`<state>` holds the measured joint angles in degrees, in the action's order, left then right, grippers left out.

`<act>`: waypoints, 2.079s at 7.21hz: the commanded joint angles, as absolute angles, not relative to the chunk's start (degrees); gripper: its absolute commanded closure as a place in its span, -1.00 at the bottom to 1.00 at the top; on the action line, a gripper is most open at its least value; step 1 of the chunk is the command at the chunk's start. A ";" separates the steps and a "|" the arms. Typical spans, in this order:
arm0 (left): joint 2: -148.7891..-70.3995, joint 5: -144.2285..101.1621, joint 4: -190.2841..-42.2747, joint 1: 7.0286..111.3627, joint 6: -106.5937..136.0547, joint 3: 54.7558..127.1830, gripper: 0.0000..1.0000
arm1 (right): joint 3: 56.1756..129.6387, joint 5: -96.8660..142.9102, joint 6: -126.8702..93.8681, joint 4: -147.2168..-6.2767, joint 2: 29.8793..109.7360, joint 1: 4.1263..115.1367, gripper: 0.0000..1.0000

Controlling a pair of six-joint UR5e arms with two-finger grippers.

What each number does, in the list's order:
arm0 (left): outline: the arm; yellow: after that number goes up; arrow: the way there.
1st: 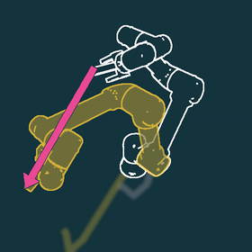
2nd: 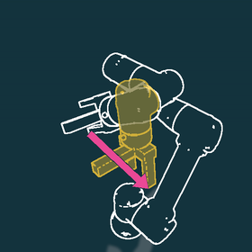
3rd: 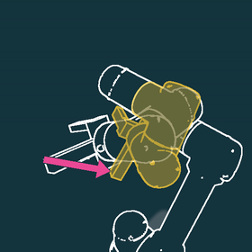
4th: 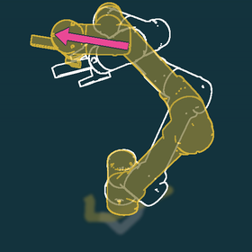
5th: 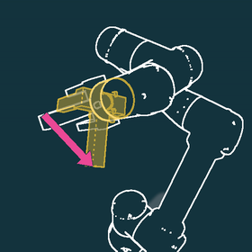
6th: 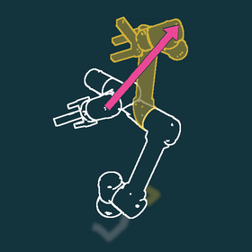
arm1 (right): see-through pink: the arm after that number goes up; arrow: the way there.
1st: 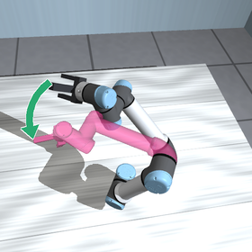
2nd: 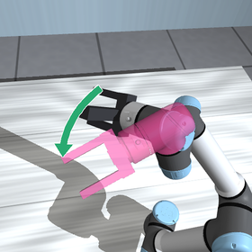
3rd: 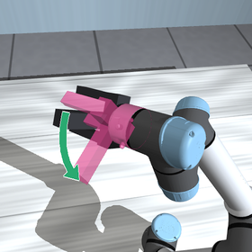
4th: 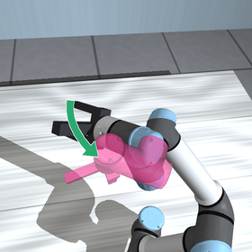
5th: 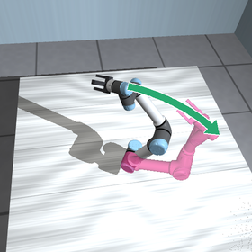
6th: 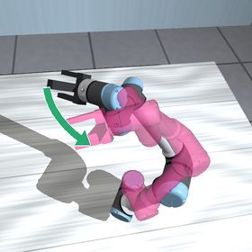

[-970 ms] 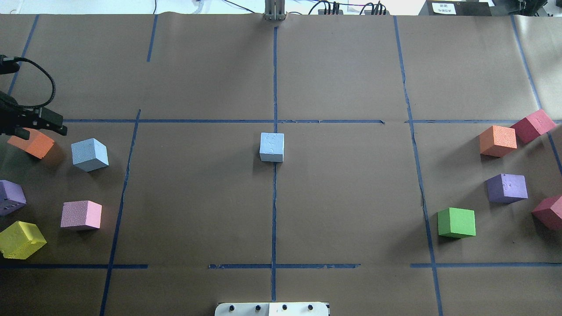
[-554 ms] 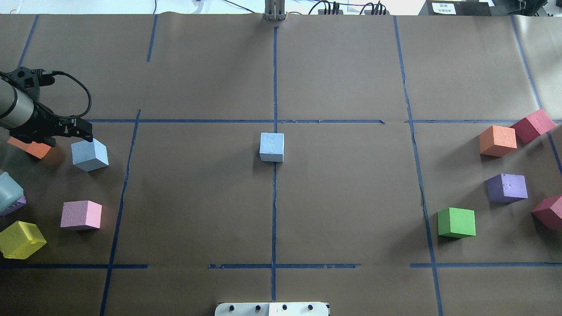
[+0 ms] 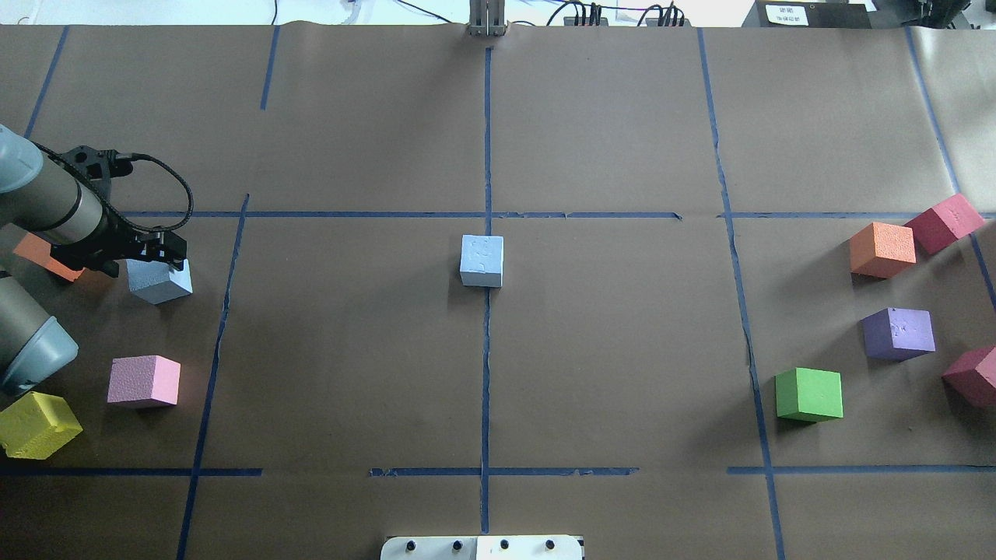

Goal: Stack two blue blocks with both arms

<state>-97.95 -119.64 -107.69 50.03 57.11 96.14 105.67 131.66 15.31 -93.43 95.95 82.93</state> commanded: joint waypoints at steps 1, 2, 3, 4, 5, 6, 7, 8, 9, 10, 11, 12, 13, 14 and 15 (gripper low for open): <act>-98.00 -117.53 -110.02 48.61 57.30 94.49 -0.64 | 105.65 131.66 15.38 -93.34 96.06 82.97 -0.99; -98.00 -117.42 -110.39 48.34 57.30 94.31 -0.08 | 105.64 131.66 15.38 -93.43 96.06 82.97 -0.99; -98.17 -117.60 -110.30 48.25 57.48 95.18 0.45 | 105.64 131.66 15.47 -93.43 96.06 82.97 -0.99; -99.22 -117.68 -109.78 48.25 57.48 97.27 0.83 | 105.64 131.66 15.47 -93.34 96.24 82.97 -0.99; -103.40 -117.16 -107.77 48.25 57.31 99.64 0.83 | 105.64 131.66 15.47 -93.34 96.41 82.97 -0.99; -110.58 -117.16 -103.32 47.73 57.30 100.10 0.83 | 105.64 131.66 15.47 -93.34 96.59 82.97 -0.99; -118.22 -117.07 -97.62 45.90 57.22 99.59 0.82 | 105.56 131.66 15.47 -93.34 96.59 82.97 -0.99; -123.78 -117.07 -95.56 44.83 56.87 98.71 0.80 | 105.56 131.66 15.47 -93.34 96.59 82.97 -0.99; -127.58 -116.90 -95.10 41.78 57.13 97.92 0.81 | 105.47 131.57 15.38 -93.34 96.68 82.97 -0.99; -134.40 -112.02 -90.05 39.83 57.30 94.52 0.81 | 105.38 131.57 15.38 -93.34 96.68 82.97 -0.99; -141.00 -108.06 -86.78 35.73 57.39 89.18 0.80 | 105.38 131.66 15.38 -93.34 96.77 82.97 -0.99; -144.37 -105.67 -87.10 33.60 57.48 84.25 0.80 | 105.38 131.57 15.29 -93.34 96.85 82.97 -0.99; -145.27 -103.82 -87.27 31.49 58.61 82.89 0.79 | 105.47 131.66 15.38 -93.34 97.03 82.97 -0.99; -145.72 -103.71 -87.36 31.29 58.10 81.75 0.77 | 105.47 131.66 15.29 -93.34 97.03 82.97 -0.99; -145.72 -103.62 -87.45 31.29 56.53 80.87 0.71 | 105.47 131.66 15.29 -93.34 97.03 82.97 -0.99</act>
